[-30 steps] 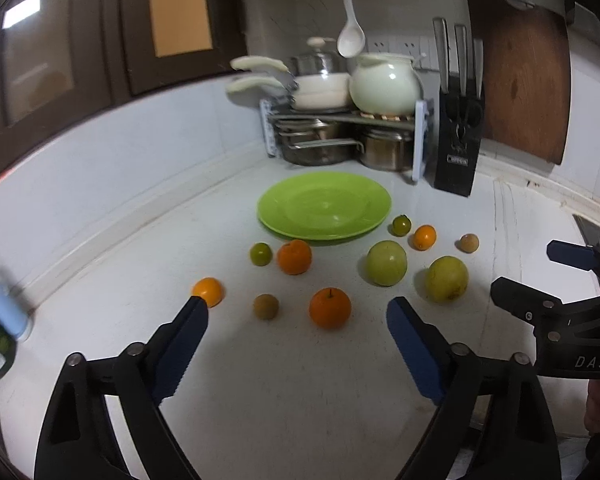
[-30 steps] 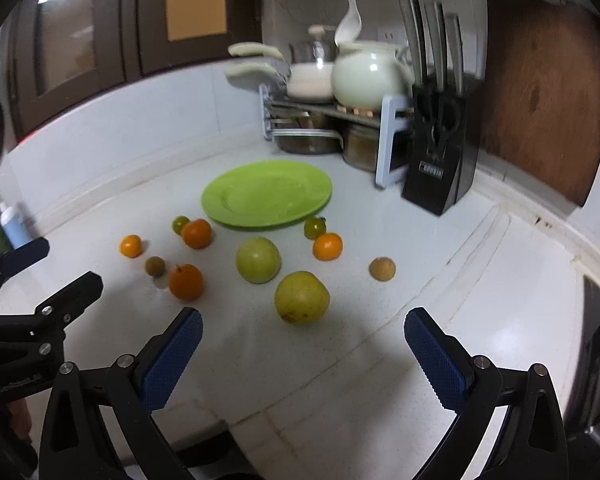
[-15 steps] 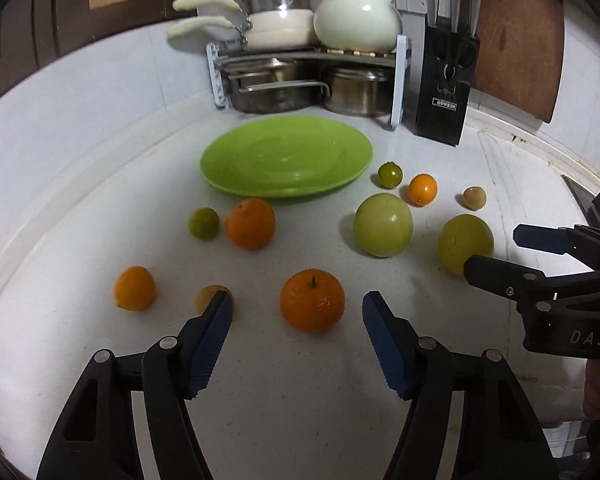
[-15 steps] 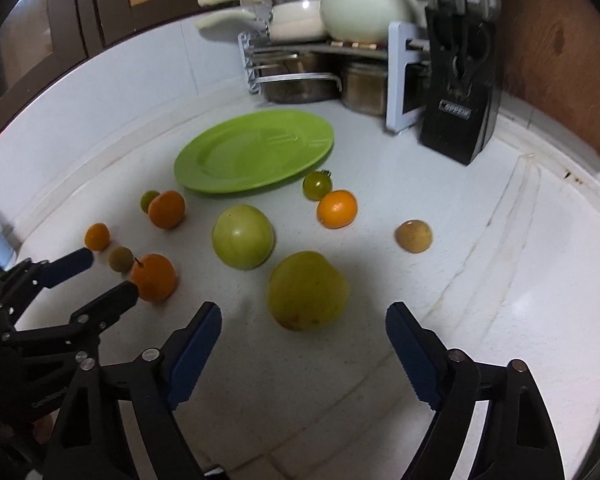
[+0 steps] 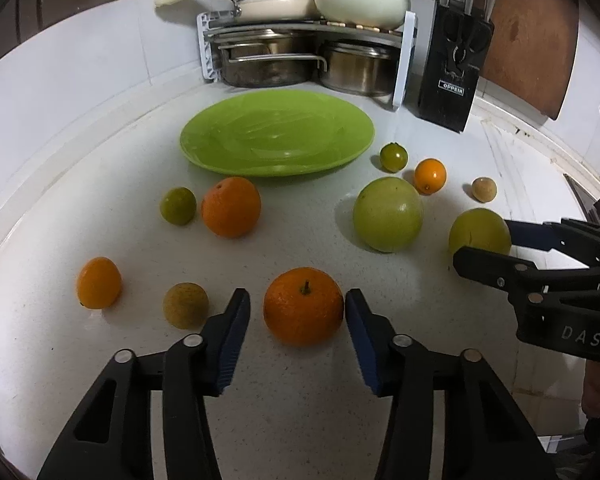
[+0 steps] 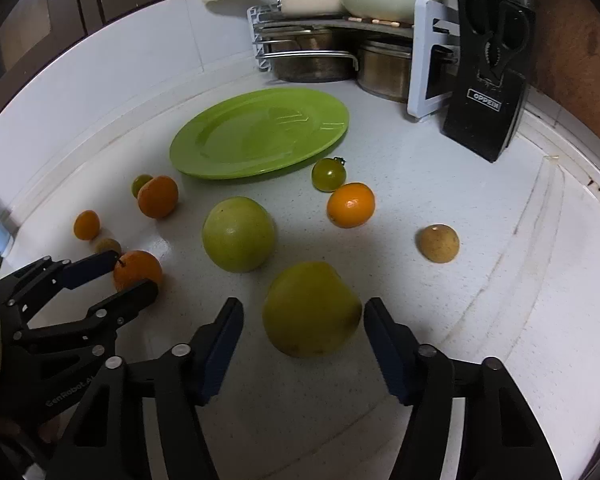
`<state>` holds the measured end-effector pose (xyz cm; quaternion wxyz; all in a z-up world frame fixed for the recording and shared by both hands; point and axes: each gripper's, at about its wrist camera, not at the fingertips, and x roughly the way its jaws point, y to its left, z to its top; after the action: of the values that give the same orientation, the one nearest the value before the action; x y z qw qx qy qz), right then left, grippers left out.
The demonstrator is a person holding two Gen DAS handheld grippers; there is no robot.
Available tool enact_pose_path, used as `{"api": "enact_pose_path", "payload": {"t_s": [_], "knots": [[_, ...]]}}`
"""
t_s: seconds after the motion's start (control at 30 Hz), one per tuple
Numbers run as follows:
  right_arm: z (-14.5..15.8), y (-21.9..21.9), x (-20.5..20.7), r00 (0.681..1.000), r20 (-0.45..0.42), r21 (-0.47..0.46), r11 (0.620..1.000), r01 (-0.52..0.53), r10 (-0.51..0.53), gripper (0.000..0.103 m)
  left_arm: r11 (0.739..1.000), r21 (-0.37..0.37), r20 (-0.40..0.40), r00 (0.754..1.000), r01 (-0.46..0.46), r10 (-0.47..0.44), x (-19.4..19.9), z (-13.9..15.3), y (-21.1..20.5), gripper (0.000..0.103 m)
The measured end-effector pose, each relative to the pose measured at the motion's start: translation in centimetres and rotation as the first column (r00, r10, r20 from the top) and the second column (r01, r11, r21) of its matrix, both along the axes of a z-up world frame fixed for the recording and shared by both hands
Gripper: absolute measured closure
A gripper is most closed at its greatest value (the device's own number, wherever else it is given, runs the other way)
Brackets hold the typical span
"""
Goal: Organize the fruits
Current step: 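Grasp the tangerine with the left tool while the right tool grasps the yellow pomelo, then carry the tangerine in the left tool while the right tool carries the pomelo over the green plate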
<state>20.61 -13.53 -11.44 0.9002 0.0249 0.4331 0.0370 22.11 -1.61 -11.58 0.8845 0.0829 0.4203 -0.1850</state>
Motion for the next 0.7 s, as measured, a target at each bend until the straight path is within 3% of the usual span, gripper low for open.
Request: {"api": "enact_pose_path", "payload": {"t_s": [0.3, 0.7], "knots": [[-0.57, 0.02, 0.71, 1.000, -0.029, -0.017, 1.000, -0.001, 0.000, 0.050, 1.000, -0.011, -0.021, 1.000, 0.006, -0.006, 0.07, -0.13, -0.12, 0.062], [-0.39, -0.14, -0.01, 0.999, -0.028, -0.001, 1.000, -0.015, 0.015, 0.051, 1.000, -0.013, -0.004, 1.000, -0.020, 0.020, -0.52, 0.35, 0.01, 0.062]]}}
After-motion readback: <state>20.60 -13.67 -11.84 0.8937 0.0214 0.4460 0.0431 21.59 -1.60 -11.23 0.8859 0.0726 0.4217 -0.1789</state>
